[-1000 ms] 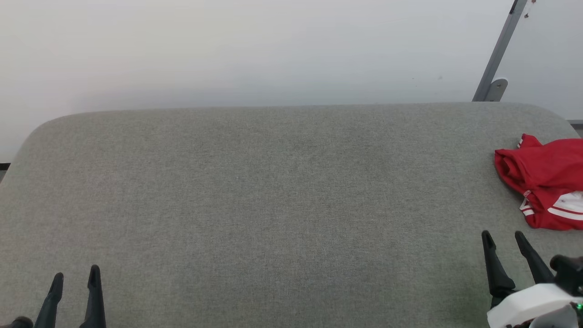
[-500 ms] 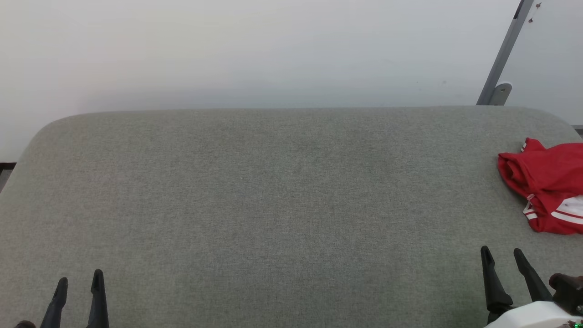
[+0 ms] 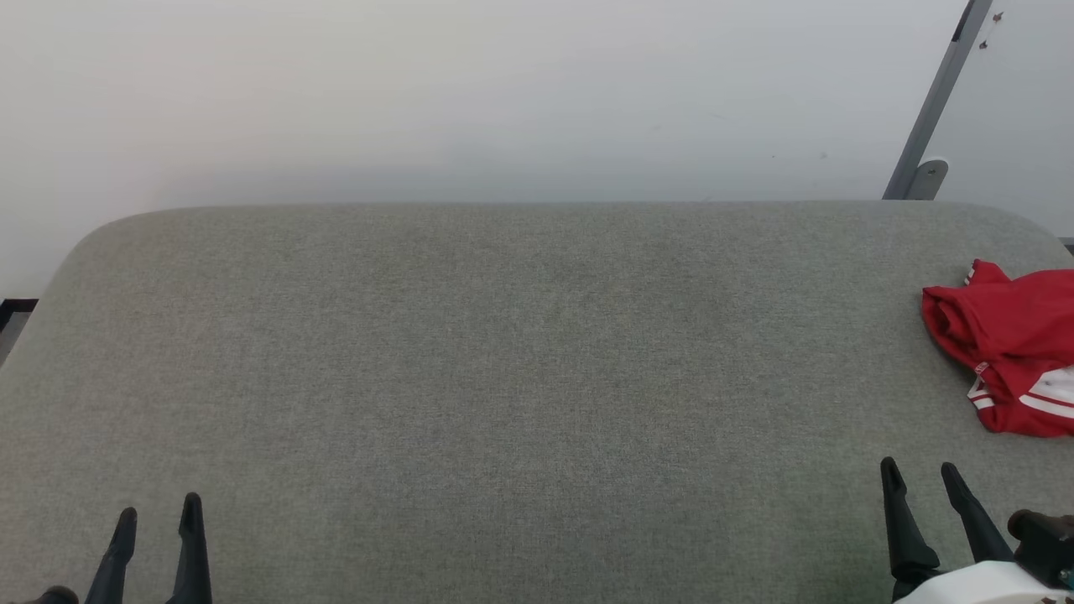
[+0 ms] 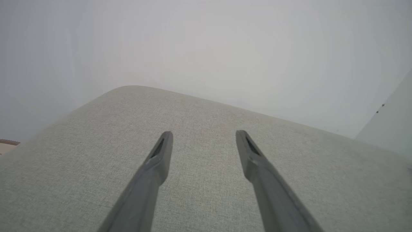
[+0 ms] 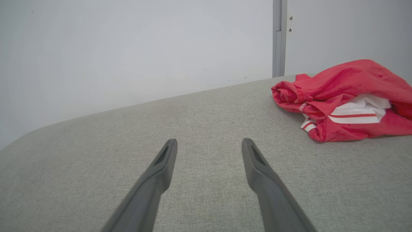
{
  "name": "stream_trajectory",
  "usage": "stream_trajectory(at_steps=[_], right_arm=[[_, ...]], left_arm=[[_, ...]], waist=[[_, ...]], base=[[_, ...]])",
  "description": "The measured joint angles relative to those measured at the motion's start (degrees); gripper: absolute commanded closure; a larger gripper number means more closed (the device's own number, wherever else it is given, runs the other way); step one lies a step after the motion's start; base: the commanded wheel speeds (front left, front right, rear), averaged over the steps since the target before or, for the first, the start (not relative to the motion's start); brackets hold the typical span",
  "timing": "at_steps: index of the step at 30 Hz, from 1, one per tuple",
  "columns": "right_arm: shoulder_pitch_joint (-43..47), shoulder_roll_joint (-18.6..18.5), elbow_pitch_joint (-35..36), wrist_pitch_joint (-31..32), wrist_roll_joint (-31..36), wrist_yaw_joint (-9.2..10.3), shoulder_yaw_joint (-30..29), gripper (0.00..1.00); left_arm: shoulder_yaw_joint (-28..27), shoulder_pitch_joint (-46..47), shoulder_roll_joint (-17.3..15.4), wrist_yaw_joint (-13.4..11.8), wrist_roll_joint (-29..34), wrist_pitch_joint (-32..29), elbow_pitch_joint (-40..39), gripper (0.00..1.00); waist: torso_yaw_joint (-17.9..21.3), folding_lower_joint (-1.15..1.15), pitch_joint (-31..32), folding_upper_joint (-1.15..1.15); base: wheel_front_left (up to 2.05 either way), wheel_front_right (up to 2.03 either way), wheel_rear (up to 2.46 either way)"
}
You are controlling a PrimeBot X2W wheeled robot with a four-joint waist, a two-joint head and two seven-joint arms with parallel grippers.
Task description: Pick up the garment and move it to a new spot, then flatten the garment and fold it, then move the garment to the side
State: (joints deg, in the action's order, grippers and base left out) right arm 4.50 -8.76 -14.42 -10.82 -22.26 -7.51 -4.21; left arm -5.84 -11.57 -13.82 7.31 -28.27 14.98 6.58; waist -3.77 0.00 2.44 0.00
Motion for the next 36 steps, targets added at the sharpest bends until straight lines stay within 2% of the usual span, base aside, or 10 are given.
stream_trajectory(at_steps=[9, 10, 15, 36], right_arm=[[0.51, 0.46, 0.59, 0.59, 0.19, 0.0, -0.36, 0.0], [0.55, 0.55, 0.36, 0.65, 0.14, 0.0, -0.34, 1.0], [1.75, 1.59, -2.15, 0.87, -0.26, 0.0, 0.1, 1.0], [-0.66, 2.7, -1.92, 4.89, -17.72, 0.0, -0.47, 1.0]], left_arm=[[-0.2, 0.3, 0.37, 0.01, 0.71, 0.0, -0.52, 0.0], [-0.2, 0.29, 0.56, 0.0, 0.81, -0.02, -0.33, 1.0], [0.47, -0.56, 2.67, 0.0, 0.32, -0.38, 2.29, 1.0], [0.35, 3.15, 4.76, 0.0, -15.56, -5.63, 3.71, 1.0]], waist=[[-0.11, 0.0, 0.2, 0.0], [-0.14, 0.0, 0.21, 0.0], [-0.1, 0.0, 0.2, 0.0], [0.52, 0.0, -0.26, 0.0]], base=[[0.0, 0.0, 0.0], [0.0, 0.0, 0.0], [0.0, 0.0, 0.0], [0.0, 0.0, 0.0]])
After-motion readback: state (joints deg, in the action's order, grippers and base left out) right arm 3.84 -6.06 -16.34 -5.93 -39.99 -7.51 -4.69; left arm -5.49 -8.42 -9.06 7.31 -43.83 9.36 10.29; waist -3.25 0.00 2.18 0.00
